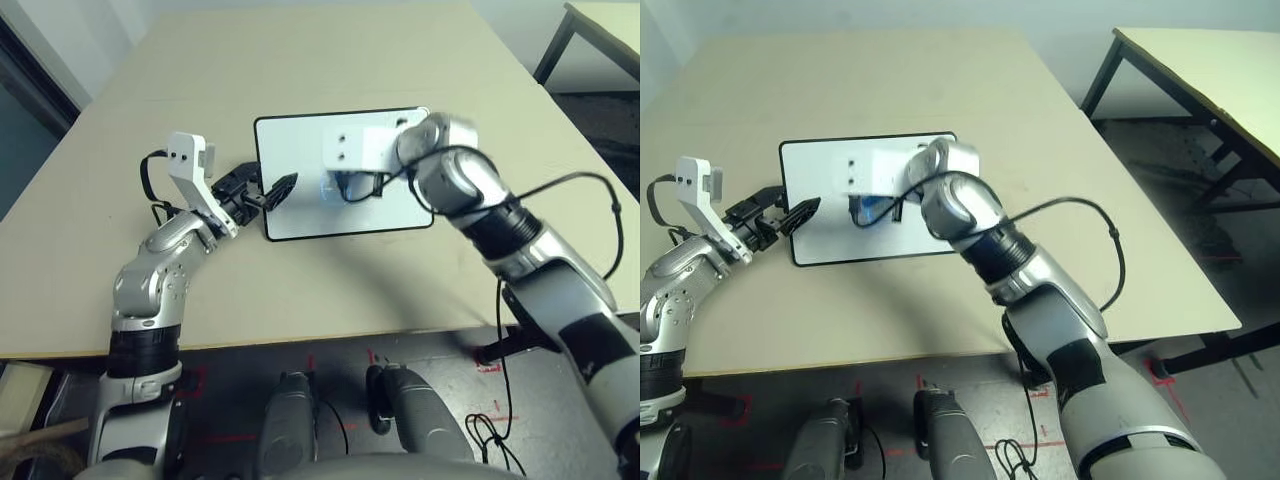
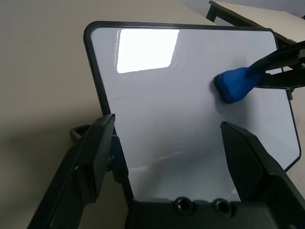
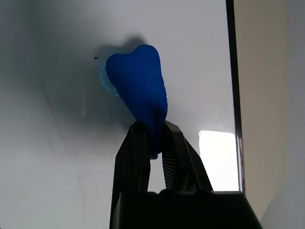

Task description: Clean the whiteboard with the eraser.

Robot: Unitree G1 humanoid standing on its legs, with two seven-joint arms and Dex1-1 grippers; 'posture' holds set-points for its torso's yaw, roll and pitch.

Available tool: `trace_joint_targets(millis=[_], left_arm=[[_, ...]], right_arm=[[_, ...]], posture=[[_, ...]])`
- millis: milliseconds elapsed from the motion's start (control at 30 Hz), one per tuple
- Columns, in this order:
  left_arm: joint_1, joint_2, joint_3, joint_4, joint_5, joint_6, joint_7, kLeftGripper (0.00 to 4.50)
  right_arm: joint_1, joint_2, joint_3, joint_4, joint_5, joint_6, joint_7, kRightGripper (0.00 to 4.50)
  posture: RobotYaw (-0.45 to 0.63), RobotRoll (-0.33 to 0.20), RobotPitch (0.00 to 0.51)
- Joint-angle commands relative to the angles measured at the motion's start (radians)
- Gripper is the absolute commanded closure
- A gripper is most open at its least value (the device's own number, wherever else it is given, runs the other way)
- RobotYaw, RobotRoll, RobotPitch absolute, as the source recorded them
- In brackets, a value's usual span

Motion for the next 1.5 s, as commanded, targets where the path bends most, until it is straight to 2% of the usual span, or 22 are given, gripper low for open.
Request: trace_joint_targets(millis=[33, 167, 267, 433, 567, 667, 900, 1033, 1200, 1367, 1500], left_arm=[[0.002, 0.0, -0.013, 0.008, 0.005, 0.001, -0.004, 0.0], [0.006, -0.002, -0.011, 0.002, 0.004, 0.004, -0.003, 0.0], [0.008, -0.002, -0.01, 0.0, 0.004, 0.006, -0.001, 0.0], [0.016, -0.004, -0.008, -0.011, 0.002, 0.009, 0.003, 0.0], [0.02, -0.006, -0.006, -0.017, 0.001, 0.011, 0.007, 0.0], [0.024, -0.005, -0.003, -0.023, -0.001, 0.012, 0.01, 0.0], [0.03, -0.005, -0.003, -0.027, -0.003, 0.012, 0.016, 0.0], [0.025, -0.005, -0.006, -0.02, -0.002, 0.008, 0.014, 0.0], [0.016, -0.006, -0.01, -0.008, 0.0, 0.003, 0.009, 0.0], [0.018, -0.013, -0.007, -0.02, 0.003, -0.01, 0.017, 0.0], [0.004, -0.031, 0.042, -0.028, 0.006, -0.083, 0.055, 0.0]], right_arm=[[0.054, -0.016, 0.035, -0.054, 0.006, 0.014, 0.041, 4.16], [0.147, -0.09, 0.098, -0.206, -0.017, 0.052, 0.139, 4.16], [0.173, -0.108, 0.11, -0.249, -0.023, 0.065, 0.16, 4.16], [0.081, -0.013, 0.049, -0.106, 0.002, 0.019, 0.044, 4.16], [0.039, 0.016, 0.042, -0.005, 0.011, -0.04, -0.012, 4.16], [0.051, -0.006, 0.065, -0.001, -0.002, -0.062, 0.005, 4.16], [0.126, -0.091, 0.107, -0.139, -0.039, -0.023, 0.116, 4.16], [0.128, -0.091, 0.102, -0.149, -0.045, -0.007, 0.119, 4.16], [0.046, 0.002, 0.042, -0.018, -0.009, -0.037, 0.012, 4.16], [0.029, 0.006, 0.014, 0.01, 0.011, -0.037, -0.002, 4.16], [-0.055, 0.005, -0.17, 0.031, 0.097, 0.076, -0.079, 4.16]], posture=[[-0.04, 0.0, 0.145], [-0.04, 0.0, 0.149], [-0.04, 0.0, 0.15], [-0.03, 0.0, 0.151], [-0.03, 0.0, 0.149], [-0.02, 0.0, 0.15], [-0.03, 0.0, 0.149], [-0.03, 0.0, 0.148], [-0.04, 0.0, 0.147], [-0.02, 0.0, 0.144], [0.0, 0.0, 0.137]])
